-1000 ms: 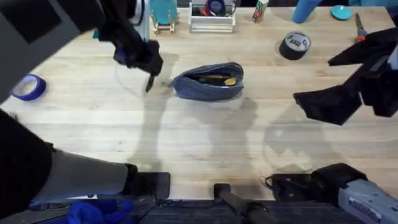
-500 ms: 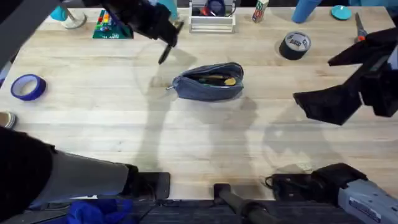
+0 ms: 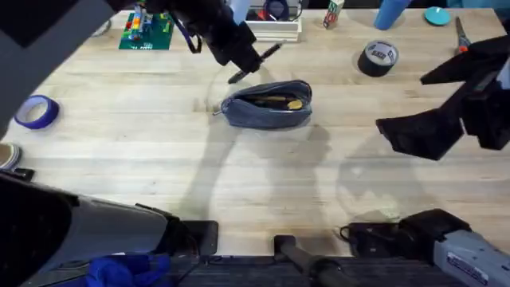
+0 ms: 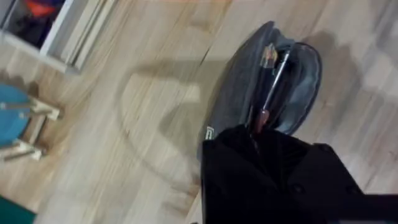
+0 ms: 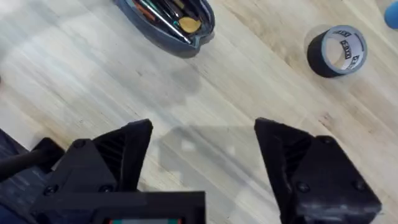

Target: Unzip the bag, pick up the pens from the table one at a time and place them inside, then zip the bag closed.

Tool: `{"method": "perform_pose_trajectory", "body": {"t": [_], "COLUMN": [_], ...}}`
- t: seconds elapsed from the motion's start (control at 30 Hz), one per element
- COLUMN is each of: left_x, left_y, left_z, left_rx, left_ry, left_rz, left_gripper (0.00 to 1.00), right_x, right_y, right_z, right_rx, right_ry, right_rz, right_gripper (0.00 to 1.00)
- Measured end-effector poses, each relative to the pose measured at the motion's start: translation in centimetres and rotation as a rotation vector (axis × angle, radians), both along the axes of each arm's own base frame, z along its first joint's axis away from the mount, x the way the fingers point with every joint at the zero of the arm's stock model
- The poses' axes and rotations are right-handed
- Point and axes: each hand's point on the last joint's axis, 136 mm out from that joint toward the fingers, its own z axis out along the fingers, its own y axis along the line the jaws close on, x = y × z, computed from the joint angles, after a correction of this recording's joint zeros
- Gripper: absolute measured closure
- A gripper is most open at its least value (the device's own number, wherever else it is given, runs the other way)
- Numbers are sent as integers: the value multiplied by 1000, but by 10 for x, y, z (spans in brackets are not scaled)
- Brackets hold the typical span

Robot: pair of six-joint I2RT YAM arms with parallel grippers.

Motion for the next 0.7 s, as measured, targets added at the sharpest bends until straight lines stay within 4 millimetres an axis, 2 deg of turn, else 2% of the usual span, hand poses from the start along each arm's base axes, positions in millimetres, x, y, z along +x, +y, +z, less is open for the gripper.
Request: {"method": "perform_pose_trajectory", "body": {"t": [0.23, 0.4, 0.7], "left_x": [-14, -21, -39], "left_y": [-25, -35, -57], "left_z": [8, 14, 8], "left_rx": [-71, -123, -138], "left_ry": [-44, -55, -35], "left_rz": [-194, -265, -374], "left_gripper": [960, 960, 960], "right_x": [0, 0, 0], "right_y": [0, 0, 0], "right_z": [0, 0, 0], "right_rx": [0, 0, 0], "right_ry": [0, 0, 0], "right_rz": [0, 0, 0], "right_gripper": [5, 5, 5]}}
